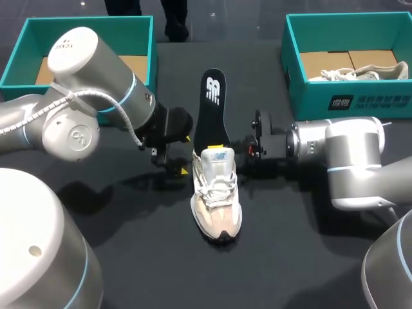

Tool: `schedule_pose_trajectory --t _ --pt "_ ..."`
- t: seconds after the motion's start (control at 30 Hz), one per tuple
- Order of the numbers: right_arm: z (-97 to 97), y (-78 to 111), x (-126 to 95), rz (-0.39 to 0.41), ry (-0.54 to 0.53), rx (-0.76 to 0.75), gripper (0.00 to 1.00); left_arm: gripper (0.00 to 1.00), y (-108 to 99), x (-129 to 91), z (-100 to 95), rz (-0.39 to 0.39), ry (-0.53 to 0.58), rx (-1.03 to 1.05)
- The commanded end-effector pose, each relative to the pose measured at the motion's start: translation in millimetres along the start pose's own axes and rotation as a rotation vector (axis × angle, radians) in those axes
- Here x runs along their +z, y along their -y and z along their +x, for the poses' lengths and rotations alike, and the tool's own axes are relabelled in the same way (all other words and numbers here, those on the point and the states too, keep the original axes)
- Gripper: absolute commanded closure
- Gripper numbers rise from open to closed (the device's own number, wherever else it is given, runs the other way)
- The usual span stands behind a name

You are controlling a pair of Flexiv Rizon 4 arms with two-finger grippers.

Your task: Take the shoe out of the shoebox, open the shoe tongue, remove and reinsert the insole, then place the shoe into the shoebox

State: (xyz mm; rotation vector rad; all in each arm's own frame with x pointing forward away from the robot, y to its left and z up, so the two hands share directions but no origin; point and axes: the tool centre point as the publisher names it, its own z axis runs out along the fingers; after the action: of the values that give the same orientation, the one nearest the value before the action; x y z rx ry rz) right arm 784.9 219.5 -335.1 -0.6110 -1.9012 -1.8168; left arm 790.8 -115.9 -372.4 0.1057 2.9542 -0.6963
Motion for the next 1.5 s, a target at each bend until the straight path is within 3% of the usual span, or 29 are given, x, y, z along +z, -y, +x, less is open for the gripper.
schedule_pose_trajectory --t 0.03,0.53,1.23,1.33,1.43,1.5 --pt "-3.5 -2.5 0.1 0.008 -0.011 -0.005 0.69 0.00 0.4 0.9 -0.4 -0.002 -0.001 0.000" --pt "-1.7 -13.7 -2.2 0.020 -0.018 -0.041 0.64 0.00 0.4 0.9 -0.4 -0.002 -0.001 0.000" --pt "2.5 -43.2 5.5 0.056 -0.037 -0.119 0.66 0.00 0.4 0.9 -0.4 -0.002 -0.001 0.000" --pt "1.3 -45.7 5.9 0.055 -0.036 -0.122 0.69 0.00 0.4 0.9 -0.4 -0.002 -0.001 0.000" --pt "-1.4 -46.6 6.6 0.054 -0.031 -0.114 1.00 0.00 0.4 0.9 -0.4 -0.002 -0.001 0.000" --pt "-4.3 -44.2 7.0 0.055 -0.033 -0.100 1.00 0.00 0.4 0.9 -0.4 -0.002 -0.001 0.000"
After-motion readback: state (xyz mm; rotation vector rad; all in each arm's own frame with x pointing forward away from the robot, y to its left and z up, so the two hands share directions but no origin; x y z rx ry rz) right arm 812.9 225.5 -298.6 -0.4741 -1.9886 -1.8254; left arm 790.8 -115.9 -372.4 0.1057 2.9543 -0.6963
